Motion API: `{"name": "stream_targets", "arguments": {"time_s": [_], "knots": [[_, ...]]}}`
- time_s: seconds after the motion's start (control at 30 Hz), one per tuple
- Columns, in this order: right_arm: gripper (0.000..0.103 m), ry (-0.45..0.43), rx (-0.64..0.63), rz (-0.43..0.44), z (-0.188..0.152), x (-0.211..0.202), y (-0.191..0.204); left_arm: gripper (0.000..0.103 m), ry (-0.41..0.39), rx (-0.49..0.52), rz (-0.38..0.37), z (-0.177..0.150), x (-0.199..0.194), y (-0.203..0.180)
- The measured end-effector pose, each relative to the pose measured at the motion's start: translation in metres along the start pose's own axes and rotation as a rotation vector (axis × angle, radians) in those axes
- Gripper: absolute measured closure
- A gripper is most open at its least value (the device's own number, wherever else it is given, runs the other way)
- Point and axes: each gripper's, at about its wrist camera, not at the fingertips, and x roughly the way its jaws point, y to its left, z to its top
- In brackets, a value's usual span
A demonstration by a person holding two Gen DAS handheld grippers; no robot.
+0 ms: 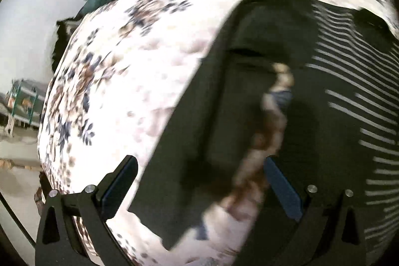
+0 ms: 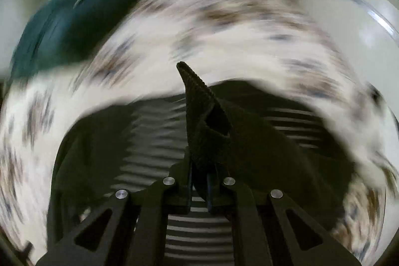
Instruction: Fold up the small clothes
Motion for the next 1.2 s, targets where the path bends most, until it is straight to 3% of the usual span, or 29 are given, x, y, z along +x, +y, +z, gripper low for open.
{"name": "stream_targets", "arguments": {"time_s": [0.13,0.3,0.37,0.43,0.47,0.5,0.63,0.7,0.9,0.97,1.07,1.13,1.17,1.2], "knots": [[0.095,0.063,-0.271,0.015,-0.02,0.051,0.137,0.0,0.02,-0.059,0.002,-0.002,0.021,0.033],[0.095,0.146,-0.363,-0.001,-0.038,0.082,0.184,0.0,0.043,-0.095,-0.006,-0.008,0.036,0.057],[0.089,0.216,-0.334,0.067,-0.04,0.077,0.173,0.0,0.061,-0.116,-0.022,-0.012,0.037,0.071],[0.067,0.26,-0.243,0.16,-0.039,0.063,0.146,0.0,0.068,-0.143,-0.043,-0.017,0.034,0.089],[0.047,0.27,-0.173,0.2,-0.042,0.053,0.125,0.0,0.069,-0.165,-0.059,-0.021,0.03,0.102],[0.038,0.271,-0.121,0.225,-0.043,0.044,0.109,0.0,0.076,-0.181,-0.073,-0.025,0.028,0.113],[0.035,0.308,0.03,0.239,-0.075,0.009,0.043,0.0,0.116,-0.251,-0.176,-0.055,0.025,0.16],[0.035,0.346,0.077,0.206,-0.1,0.0,0.015,0.001,0.136,-0.238,-0.181,-0.07,0.029,0.166],[0.034,0.469,0.193,0.121,-0.176,0.003,-0.04,0.001,0.153,-0.166,-0.241,-0.082,0.043,0.136],[0.034,0.487,0.243,0.113,-0.197,0.004,-0.054,0.003,0.182,-0.201,-0.257,-0.075,0.064,0.129],[0.034,0.502,0.272,0.097,-0.217,0.004,-0.066,0.052,0.239,-0.262,-0.333,-0.069,0.095,0.118],[0.034,0.507,0.272,0.088,-0.226,0.002,-0.071,0.091,0.197,-0.245,-0.335,-0.061,0.088,0.115],[0.034,0.509,0.271,0.088,-0.23,0.0,-0.074,0.101,0.185,-0.256,-0.359,-0.057,0.083,0.12],[0.034,0.509,0.27,0.088,-0.232,-0.001,-0.074,0.101,0.168,-0.281,-0.37,-0.052,0.077,0.128]]}}
